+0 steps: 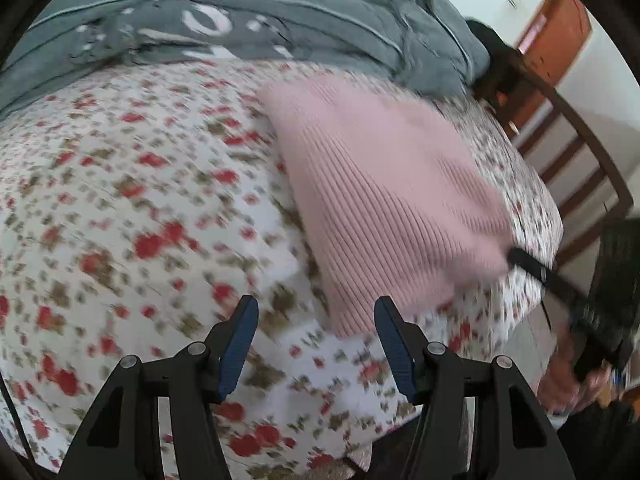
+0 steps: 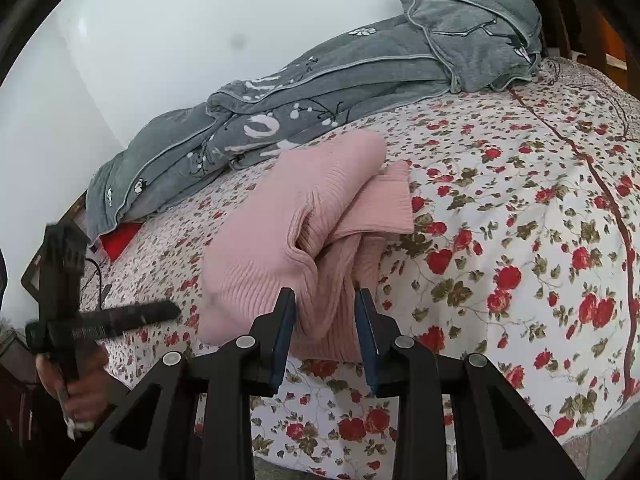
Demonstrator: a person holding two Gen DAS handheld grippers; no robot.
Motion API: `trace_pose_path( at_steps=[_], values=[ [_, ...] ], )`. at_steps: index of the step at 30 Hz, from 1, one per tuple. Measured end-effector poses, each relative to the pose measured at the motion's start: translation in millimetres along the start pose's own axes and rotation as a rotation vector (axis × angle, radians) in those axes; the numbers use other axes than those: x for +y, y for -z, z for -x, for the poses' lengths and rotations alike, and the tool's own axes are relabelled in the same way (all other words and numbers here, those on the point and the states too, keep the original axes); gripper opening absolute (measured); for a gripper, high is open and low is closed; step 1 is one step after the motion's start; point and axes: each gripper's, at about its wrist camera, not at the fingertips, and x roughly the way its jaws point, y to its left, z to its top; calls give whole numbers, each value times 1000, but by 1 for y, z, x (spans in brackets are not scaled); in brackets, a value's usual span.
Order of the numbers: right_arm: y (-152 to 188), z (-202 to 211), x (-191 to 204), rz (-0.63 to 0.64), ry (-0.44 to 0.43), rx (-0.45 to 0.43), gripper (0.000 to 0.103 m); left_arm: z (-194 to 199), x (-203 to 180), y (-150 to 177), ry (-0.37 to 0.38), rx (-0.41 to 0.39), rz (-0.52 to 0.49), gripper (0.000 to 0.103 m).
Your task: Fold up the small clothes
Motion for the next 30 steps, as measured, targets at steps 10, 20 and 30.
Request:
trace_pose_path(
  at_steps=[10,20,30],
  values=[
    [-2,-27,5,5,-69,47,7,-32,-33,7,-44,16,-58,26],
    [23,-36,-27,-74,-86,61,6,-36,-5,16,26,36,15,13],
    [-12,-3,-6,67,-67,-15,41,-11,11,17,-47,41,-27,48]
  ],
)
